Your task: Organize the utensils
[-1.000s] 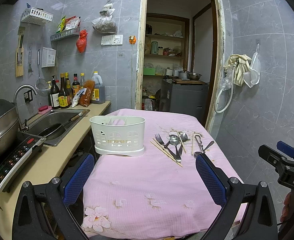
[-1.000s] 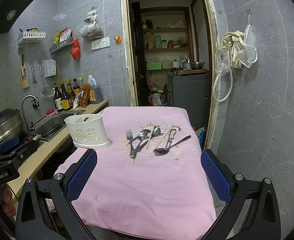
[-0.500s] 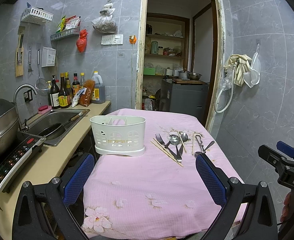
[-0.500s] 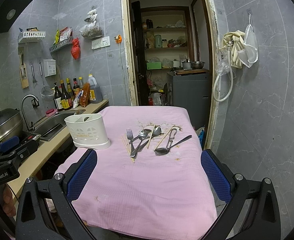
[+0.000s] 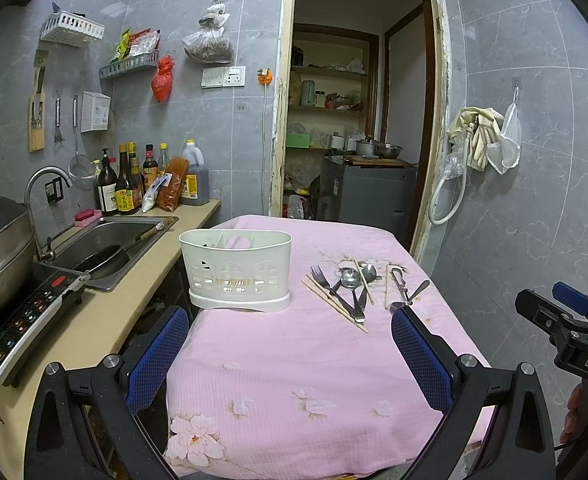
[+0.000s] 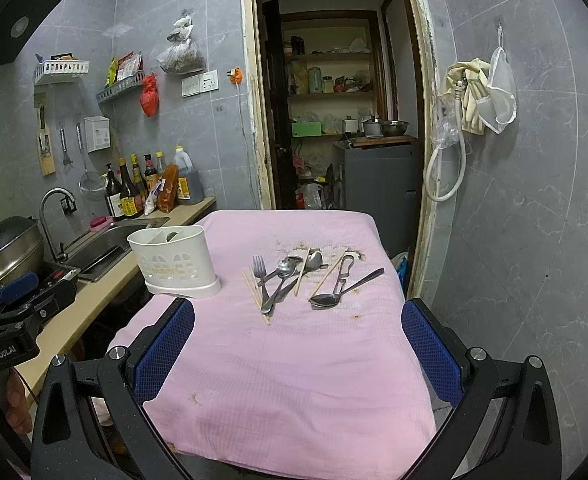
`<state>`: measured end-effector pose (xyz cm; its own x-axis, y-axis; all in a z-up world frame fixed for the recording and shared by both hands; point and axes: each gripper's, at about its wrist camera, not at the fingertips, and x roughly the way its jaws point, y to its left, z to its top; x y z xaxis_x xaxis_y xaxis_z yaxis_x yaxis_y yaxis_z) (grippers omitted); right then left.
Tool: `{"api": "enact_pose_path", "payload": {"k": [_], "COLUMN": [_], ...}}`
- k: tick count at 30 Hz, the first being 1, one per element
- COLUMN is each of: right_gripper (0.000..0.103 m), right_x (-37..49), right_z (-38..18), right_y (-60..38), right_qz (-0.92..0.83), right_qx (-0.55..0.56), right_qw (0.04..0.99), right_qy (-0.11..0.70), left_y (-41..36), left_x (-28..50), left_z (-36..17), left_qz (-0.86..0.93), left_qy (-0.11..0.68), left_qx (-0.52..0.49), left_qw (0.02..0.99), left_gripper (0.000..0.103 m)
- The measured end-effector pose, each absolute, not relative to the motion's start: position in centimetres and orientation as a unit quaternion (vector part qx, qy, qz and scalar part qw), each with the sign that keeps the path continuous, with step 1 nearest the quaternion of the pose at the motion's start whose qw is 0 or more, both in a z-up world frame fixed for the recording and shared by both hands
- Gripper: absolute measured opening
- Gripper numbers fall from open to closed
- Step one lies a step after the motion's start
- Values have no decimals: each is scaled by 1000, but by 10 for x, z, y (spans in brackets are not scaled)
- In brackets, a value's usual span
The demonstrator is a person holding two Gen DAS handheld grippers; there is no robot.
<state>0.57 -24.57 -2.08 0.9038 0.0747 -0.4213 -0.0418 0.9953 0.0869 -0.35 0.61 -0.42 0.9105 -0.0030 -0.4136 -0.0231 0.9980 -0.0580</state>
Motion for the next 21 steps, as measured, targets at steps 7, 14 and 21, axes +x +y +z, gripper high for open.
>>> {"api": "enact_pose_path", "payload": {"k": [7,14,21], "right_gripper": [102,102,102], "right_x": [8,16,32], "right_z": [-20,-6,18], "right_y": [-244,-244,-252], "right_qz": [16,-10,-28], "right_qx": [42,51,48], "right_qw": [978,982,987], "right_qy": [205,180,151], "left_y": [12,6,-1], "left_x": [-1,13,42], "left_z": [-5,6,23], "left_qz": [8,-7,-31], "left_qy": [199,174,151], "left_qx": [-27,-28,-31], "left_qw": [980,984,988], "left_gripper": [102,102,102]}}
